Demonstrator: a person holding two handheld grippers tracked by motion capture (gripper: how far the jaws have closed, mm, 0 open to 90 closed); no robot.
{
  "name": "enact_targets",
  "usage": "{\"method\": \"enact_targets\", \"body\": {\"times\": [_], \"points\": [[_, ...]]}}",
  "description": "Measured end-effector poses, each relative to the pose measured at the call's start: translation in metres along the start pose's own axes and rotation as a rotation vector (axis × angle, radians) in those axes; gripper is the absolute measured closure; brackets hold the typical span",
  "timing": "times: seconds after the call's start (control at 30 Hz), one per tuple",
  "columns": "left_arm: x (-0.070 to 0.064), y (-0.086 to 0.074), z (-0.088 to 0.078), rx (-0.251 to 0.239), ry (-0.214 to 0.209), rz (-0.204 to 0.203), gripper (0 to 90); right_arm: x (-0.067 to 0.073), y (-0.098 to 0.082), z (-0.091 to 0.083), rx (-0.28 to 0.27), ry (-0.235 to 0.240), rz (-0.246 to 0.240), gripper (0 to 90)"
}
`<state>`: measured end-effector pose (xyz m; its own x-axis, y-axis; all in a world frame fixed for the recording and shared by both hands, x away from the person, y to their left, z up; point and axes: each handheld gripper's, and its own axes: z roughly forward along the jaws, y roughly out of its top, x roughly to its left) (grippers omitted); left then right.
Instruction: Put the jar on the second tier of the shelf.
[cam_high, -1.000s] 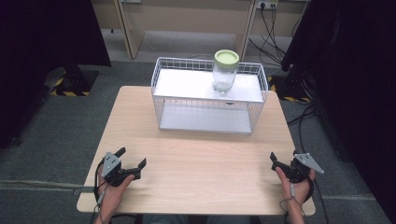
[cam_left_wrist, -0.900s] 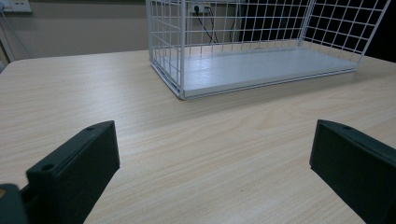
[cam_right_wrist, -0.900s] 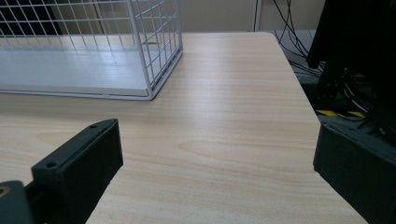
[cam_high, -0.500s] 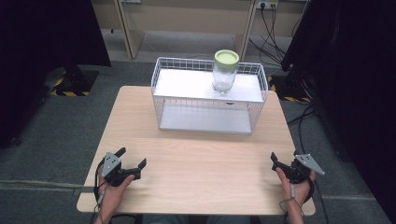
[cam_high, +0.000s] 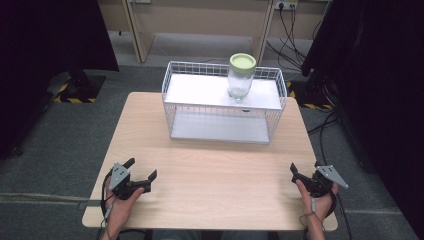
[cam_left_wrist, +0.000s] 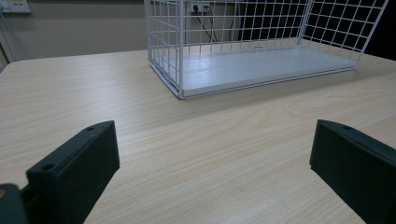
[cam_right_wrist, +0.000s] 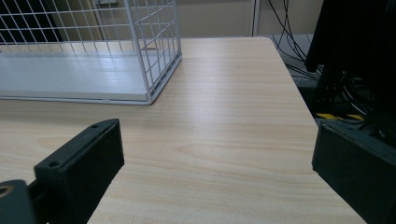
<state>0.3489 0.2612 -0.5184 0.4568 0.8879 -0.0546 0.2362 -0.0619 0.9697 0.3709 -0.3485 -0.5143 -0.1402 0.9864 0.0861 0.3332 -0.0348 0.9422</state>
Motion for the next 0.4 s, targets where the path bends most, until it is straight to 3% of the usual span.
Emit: {"method": "enact_targets", "body": {"times": [0.4], "points": [[0.0002, 0.0000, 0.0000, 0.000, -0.001, -0.002, 0.7, 0.0000, 0.0001, -0.0001, -0.003, 0.001, -0.001, 2.4]]}}
